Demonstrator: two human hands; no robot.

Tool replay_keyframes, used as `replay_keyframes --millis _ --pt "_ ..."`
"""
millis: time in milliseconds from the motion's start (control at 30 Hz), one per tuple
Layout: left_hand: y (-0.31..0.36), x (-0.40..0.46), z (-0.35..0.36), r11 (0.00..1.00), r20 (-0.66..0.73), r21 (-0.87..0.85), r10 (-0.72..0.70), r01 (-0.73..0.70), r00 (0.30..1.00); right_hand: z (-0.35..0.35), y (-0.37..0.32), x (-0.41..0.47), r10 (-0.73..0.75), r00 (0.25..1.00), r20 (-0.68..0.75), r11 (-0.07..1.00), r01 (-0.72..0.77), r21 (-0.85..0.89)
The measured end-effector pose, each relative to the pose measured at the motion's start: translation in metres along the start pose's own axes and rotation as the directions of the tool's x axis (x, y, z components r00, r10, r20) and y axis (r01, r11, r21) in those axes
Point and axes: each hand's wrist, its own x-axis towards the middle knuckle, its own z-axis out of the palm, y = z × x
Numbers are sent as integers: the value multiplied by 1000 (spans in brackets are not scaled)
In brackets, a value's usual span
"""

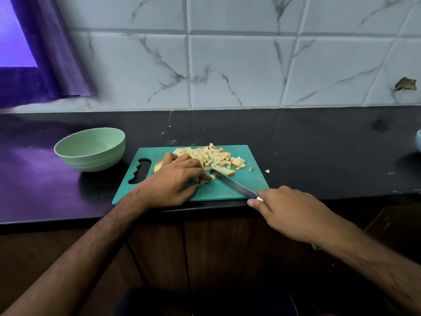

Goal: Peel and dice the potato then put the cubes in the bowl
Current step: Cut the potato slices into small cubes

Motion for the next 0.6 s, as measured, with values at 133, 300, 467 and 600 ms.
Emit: replay_keyframes --millis 133,300,467,600 --pt "-2 0 -1 999 7 -37 15 -15 1000 3 -7 0 -20 999 -45 997 16 -80" --pt "-2 -4 2 997 -54 -75 -29 25 998 11 -8 11 -40 994 -103 988 25 -151" --pt "-2 -5 3 999 -86 -43 -16 12 996 -3 -4 -1 -32 995 -97 992 19 -126" --pt "-2 -5 2 998 -86 -60 -19 14 996 2 -9 -9 -19 998 -59 987 10 -160"
